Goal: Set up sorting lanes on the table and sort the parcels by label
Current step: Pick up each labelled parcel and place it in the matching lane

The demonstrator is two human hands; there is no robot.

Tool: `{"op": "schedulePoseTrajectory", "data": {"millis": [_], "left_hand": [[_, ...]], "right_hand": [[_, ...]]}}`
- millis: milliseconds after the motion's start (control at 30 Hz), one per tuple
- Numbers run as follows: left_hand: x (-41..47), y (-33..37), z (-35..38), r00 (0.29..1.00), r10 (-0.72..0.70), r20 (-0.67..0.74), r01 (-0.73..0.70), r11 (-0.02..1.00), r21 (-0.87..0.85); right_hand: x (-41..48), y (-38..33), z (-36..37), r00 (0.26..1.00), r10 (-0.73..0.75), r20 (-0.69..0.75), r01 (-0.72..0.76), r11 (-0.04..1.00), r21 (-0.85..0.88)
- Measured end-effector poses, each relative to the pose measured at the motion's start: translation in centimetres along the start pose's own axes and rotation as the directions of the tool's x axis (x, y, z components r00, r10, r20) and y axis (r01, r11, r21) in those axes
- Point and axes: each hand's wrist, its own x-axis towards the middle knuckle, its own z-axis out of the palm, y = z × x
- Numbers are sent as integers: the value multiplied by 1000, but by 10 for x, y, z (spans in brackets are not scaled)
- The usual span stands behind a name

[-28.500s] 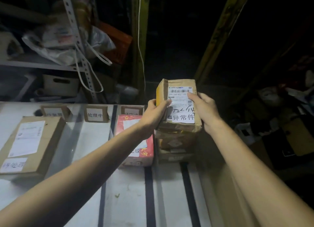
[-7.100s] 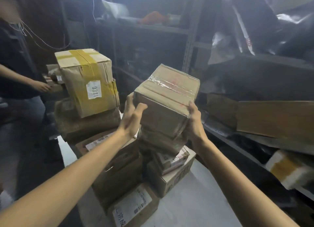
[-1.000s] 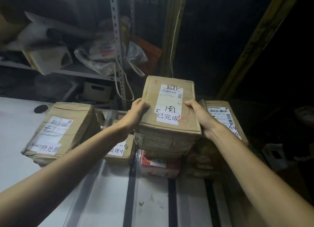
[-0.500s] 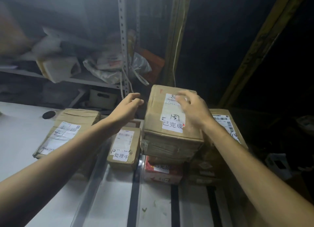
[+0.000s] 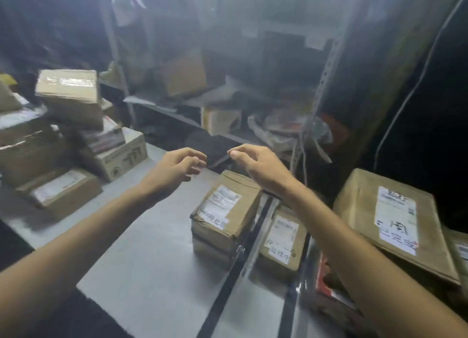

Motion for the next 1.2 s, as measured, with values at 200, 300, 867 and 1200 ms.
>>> {"op": "schedulePoseTrajectory", "data": {"millis": [200,300,867,1200], "left_hand": [[-38,-59,-122,987,-20,-157,34,996,84],[-50,-85,-168,980,-51,-194,69,994,88],[64,-187,-301,955,-140,-263,173,979,107],[181,-234,-374,876,-175,-449,224,973,59]], "right_hand": [[42,-74,113,986,-99,132,102,995,-13],[56,-101,160,975,-115,189,114,993,12],[245,-115,306,940,-101,326,99,995,23],[375,-105,357,985,62,162,-93,978,189]]}}
